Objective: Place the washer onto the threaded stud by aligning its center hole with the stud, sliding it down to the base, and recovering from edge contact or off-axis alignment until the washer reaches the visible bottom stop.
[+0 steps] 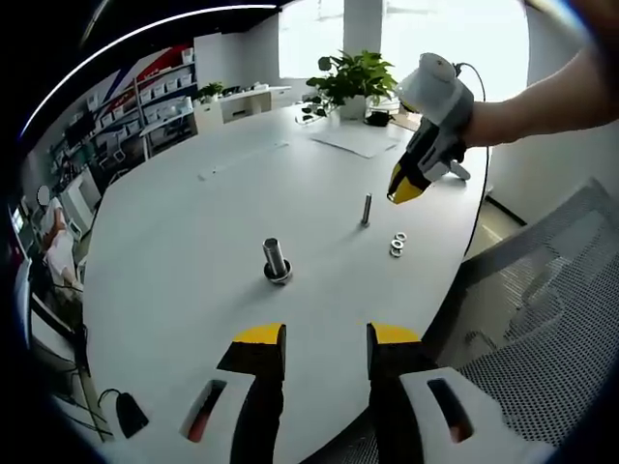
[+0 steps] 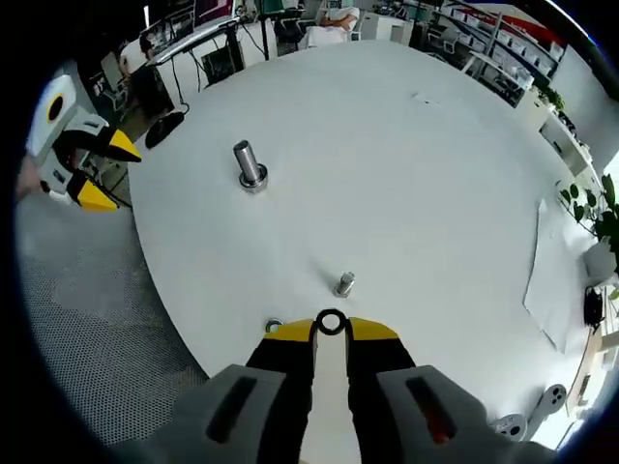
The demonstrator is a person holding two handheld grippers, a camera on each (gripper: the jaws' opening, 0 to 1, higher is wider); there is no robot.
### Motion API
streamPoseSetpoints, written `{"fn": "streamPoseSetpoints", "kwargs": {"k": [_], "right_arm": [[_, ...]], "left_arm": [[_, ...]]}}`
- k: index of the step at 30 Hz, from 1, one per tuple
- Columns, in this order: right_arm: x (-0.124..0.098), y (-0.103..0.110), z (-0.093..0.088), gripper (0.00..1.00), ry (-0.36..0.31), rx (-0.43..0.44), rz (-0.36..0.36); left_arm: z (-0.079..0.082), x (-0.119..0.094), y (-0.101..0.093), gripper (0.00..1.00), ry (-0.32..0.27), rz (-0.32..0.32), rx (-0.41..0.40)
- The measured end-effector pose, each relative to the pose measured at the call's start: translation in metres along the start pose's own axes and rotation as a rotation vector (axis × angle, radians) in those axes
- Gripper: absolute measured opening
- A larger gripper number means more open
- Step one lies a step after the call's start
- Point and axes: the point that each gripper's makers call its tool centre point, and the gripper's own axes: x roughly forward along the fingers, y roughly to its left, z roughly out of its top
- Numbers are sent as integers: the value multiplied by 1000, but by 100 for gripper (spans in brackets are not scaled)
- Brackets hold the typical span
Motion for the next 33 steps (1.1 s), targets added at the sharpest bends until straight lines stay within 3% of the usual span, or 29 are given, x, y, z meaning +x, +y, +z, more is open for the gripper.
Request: {"fn": "streamPoseSetpoints", "kwargs": {"k": [7,13,33], "right_arm": [[0,-5,14,13,-19,-33,-11],[8,-9,12,13,18,-50,-9],[19,-12,16,13,36,-68,-8]], "left_arm": [[0,-1,-1,32,1,-2,-1],[0,-1,-2,32,2,-4,5],[-1,0,-4,32,8,-14,15]]}}
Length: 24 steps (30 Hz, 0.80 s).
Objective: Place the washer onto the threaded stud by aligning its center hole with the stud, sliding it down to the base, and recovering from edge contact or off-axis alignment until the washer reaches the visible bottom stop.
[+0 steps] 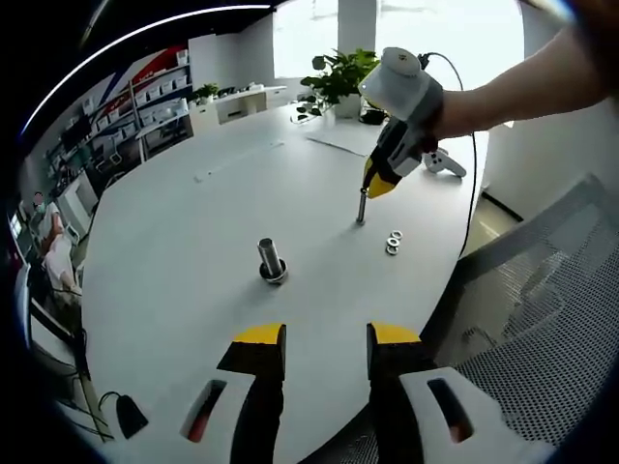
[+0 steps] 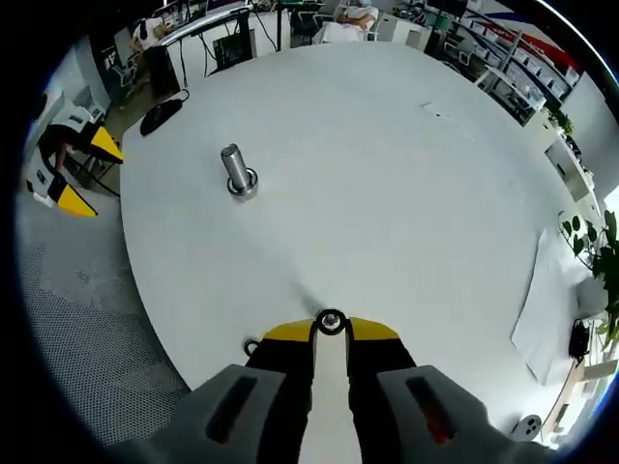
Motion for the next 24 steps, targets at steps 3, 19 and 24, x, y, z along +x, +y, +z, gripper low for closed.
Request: {"fn": "streamPoseSetpoints", "kwargs": {"k": [3,19,24], "right_arm": [[3,0,1,13,10,-8,2],[24,3,-8,14,53,-3,22],[31,4,-11,14,62,3,28]], "left_arm": [[-2,1,0,32,9,-1,4],[-2,1,-2,32,10,-9,0],[-4,1,-2,32,16,-13,-2]]}}
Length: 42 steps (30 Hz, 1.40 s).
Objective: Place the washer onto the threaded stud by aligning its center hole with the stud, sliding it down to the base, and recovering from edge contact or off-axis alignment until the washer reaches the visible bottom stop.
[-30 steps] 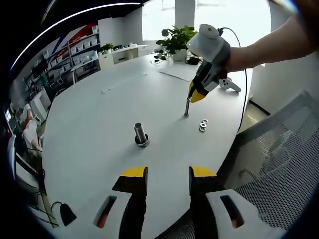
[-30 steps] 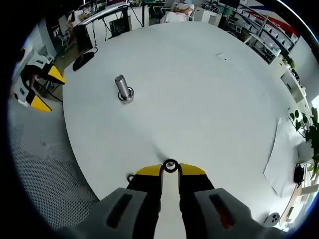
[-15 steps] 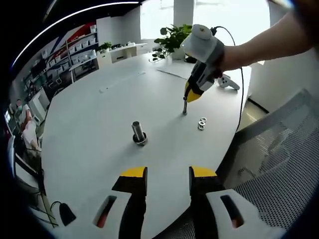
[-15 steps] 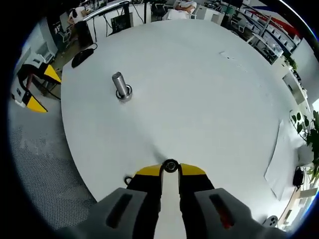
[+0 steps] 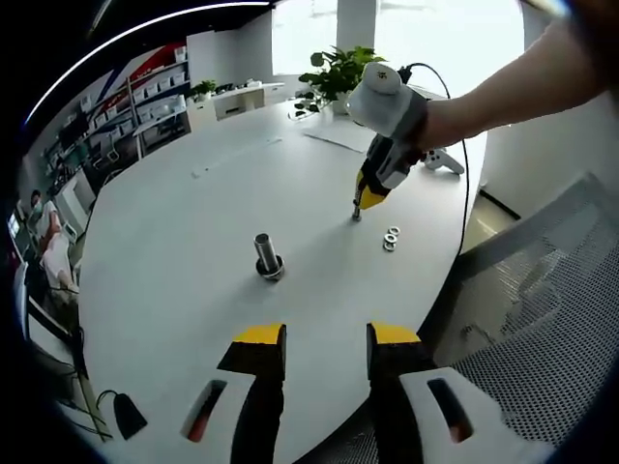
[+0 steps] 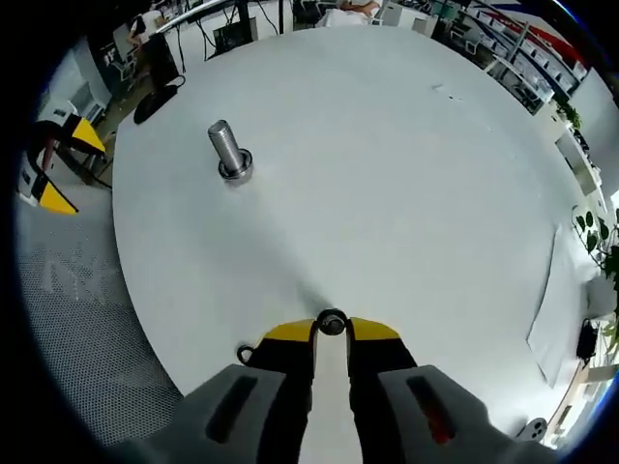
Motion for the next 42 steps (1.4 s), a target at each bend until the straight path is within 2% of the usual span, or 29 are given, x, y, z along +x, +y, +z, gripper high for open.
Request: {"fn": "streamPoseSetpoints", "kwargs": {"k": [11,22,36,40,42], "right_arm": [[19,1,-7,14,38,-2,18],[16,-3,-12,20,37,29,7],[-7,2,-48,23,52,70,-9],[-11,13,-60,24,40,131,0],[-11,19,-70,24,62,136,5]], "left_arm": [[0,0,1,32,-4,6,0],[1,1,0,32,-4,2,-4],[3,1,-4,31,-12,-12,-7],[5,1,-6,31,-19,-19,-9],[6,1,-6,31,-25,-18,-12]]}}
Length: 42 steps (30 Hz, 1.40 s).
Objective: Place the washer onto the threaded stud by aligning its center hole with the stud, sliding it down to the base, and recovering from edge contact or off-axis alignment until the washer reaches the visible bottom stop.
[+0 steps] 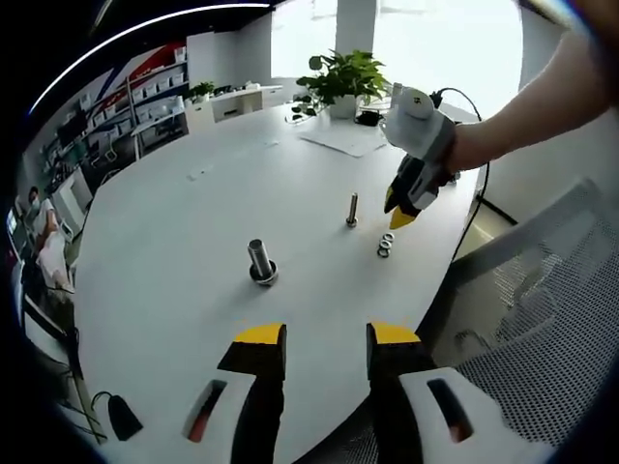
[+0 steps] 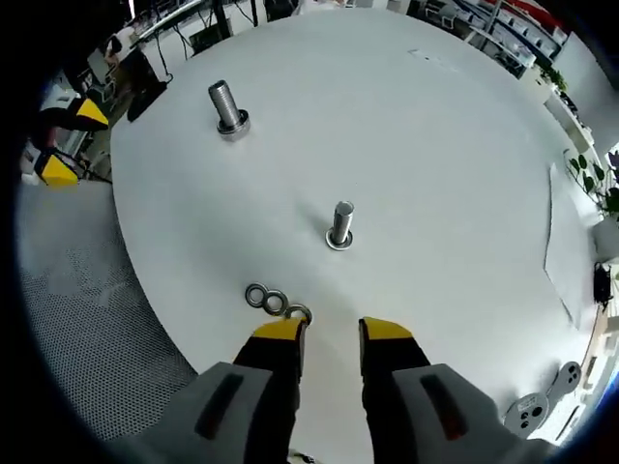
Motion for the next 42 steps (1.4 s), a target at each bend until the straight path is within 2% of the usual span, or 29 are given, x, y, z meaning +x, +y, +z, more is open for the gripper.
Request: {"fn": "streamPoseSetpoints", "kwargs": {"k": [8,11,15,32,42], "right_arm": [[-8,14,-12,25,5,-2,13],[-12,21,-11,26,-33,35,17],[-12,28,-17,26,-21,30,23],[-22,21,-15,26,-13,19,5],[-12,26,-6,26,-7,-8,16]], "left_arm": [[2,-2,1,31,-14,10,-7],[3,-2,2,31,-19,15,-13],[5,-3,2,31,-31,8,-26],[6,-5,2,30,-42,6,-35],[6,-6,5,30,-45,19,-35]]}}
